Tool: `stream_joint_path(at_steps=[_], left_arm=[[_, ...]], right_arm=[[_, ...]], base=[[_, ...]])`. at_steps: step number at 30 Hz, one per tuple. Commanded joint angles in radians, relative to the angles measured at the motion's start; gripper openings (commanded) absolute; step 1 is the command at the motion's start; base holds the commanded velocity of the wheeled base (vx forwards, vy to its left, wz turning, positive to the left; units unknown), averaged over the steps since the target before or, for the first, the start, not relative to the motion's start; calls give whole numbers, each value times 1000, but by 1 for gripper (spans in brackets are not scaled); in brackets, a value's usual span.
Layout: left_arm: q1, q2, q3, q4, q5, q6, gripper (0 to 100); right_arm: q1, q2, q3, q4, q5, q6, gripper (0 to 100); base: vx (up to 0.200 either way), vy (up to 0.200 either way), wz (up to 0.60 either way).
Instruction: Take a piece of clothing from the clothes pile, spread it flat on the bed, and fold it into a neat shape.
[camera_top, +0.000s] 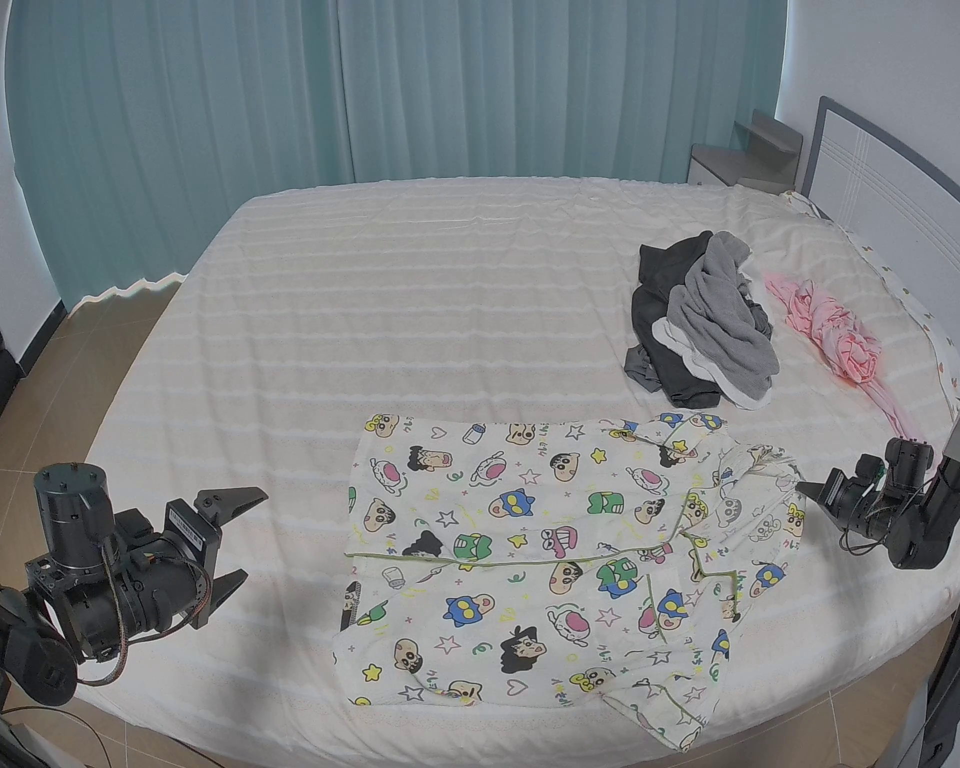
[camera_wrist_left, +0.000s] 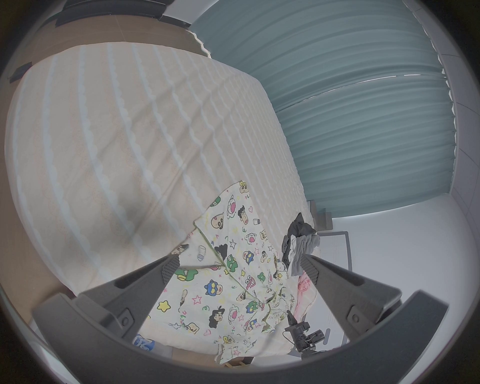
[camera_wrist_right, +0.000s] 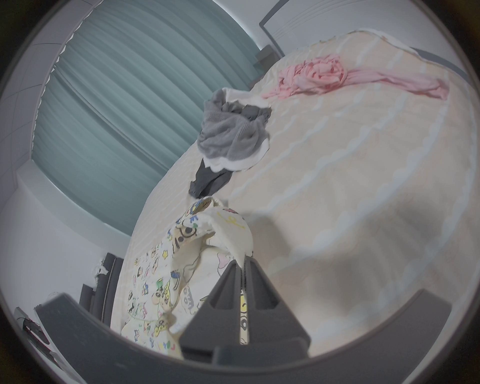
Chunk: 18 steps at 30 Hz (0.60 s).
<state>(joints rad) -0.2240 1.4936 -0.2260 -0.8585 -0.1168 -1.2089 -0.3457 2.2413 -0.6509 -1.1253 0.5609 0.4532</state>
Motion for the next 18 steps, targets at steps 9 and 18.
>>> stream_joint_path(at_steps=[9,18], left_arm=[[-1,23,0,1,0,0,100],[-92,99,28,-1,-9,12,100]], right_arm=[[-16,31,-30,-4,-18,-18,100],[30,-68,43,4,-21,-19,100]], base=[[0,0,0],[0,0,0]])
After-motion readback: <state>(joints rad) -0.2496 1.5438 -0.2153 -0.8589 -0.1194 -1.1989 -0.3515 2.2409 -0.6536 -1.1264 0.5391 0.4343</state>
